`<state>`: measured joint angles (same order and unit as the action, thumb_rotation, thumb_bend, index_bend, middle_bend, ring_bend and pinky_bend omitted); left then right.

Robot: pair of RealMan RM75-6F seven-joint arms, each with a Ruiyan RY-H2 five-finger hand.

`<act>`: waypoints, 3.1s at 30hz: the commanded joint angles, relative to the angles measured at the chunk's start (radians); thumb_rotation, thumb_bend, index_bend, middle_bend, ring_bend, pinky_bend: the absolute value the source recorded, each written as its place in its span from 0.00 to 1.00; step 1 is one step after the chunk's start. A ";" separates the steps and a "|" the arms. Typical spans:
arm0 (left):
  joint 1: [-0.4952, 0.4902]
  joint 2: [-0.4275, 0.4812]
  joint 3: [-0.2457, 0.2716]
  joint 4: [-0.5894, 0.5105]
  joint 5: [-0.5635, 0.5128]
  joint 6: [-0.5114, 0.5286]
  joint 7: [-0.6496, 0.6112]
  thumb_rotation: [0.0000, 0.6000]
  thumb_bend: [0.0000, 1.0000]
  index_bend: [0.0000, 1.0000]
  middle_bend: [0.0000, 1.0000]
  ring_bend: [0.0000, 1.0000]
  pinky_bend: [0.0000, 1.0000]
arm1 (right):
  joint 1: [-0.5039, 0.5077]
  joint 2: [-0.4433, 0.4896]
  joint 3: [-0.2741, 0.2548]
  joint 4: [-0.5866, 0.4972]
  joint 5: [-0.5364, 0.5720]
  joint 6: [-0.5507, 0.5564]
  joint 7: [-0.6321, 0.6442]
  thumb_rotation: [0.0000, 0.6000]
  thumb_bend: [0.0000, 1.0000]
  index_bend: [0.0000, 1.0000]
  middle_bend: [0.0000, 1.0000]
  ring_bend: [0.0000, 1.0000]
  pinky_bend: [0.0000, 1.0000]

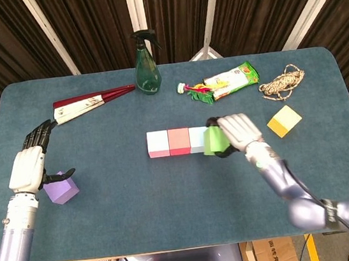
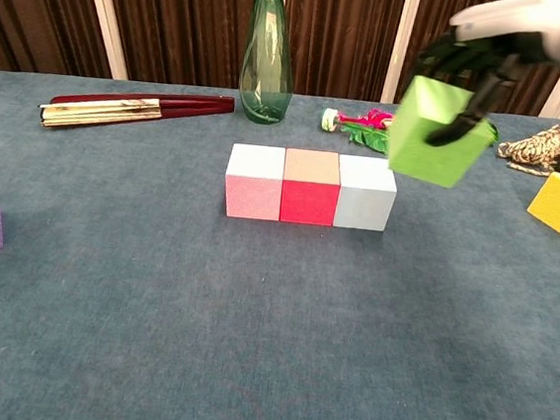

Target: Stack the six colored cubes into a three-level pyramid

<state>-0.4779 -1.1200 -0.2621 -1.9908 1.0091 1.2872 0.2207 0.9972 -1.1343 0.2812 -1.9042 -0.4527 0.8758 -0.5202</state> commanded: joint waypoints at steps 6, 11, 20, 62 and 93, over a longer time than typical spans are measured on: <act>0.001 0.019 -0.010 0.007 -0.016 -0.023 -0.033 1.00 0.07 0.00 0.00 0.00 0.00 | 0.181 -0.148 -0.008 0.151 0.196 -0.002 -0.108 1.00 0.27 0.30 0.47 0.51 0.49; 0.002 0.027 -0.015 0.014 -0.021 -0.030 -0.050 1.00 0.07 0.00 0.00 0.00 0.00 | 0.233 -0.179 -0.011 0.224 0.210 -0.052 -0.121 1.00 0.27 0.30 0.47 0.51 0.49; 0.001 0.030 -0.015 0.026 -0.032 -0.041 -0.059 1.00 0.07 0.00 0.00 0.00 0.00 | 0.278 -0.204 -0.046 0.290 0.230 -0.097 -0.120 1.00 0.27 0.30 0.47 0.51 0.49; -0.008 0.018 -0.008 0.046 -0.054 -0.052 -0.047 1.00 0.07 0.00 0.00 0.00 0.00 | 0.457 -0.265 -0.168 0.479 0.387 -0.221 -0.132 1.00 0.27 0.30 0.47 0.49 0.49; -0.007 0.014 -0.006 0.053 -0.051 -0.051 -0.051 1.00 0.07 0.00 0.00 0.00 0.00 | 0.529 -0.245 -0.245 0.481 0.465 -0.216 -0.142 1.00 0.27 0.29 0.47 0.48 0.49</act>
<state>-0.4850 -1.1057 -0.2677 -1.9384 0.9578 1.2361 0.1698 1.5240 -1.3799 0.0375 -1.4213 0.0102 0.6578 -0.6614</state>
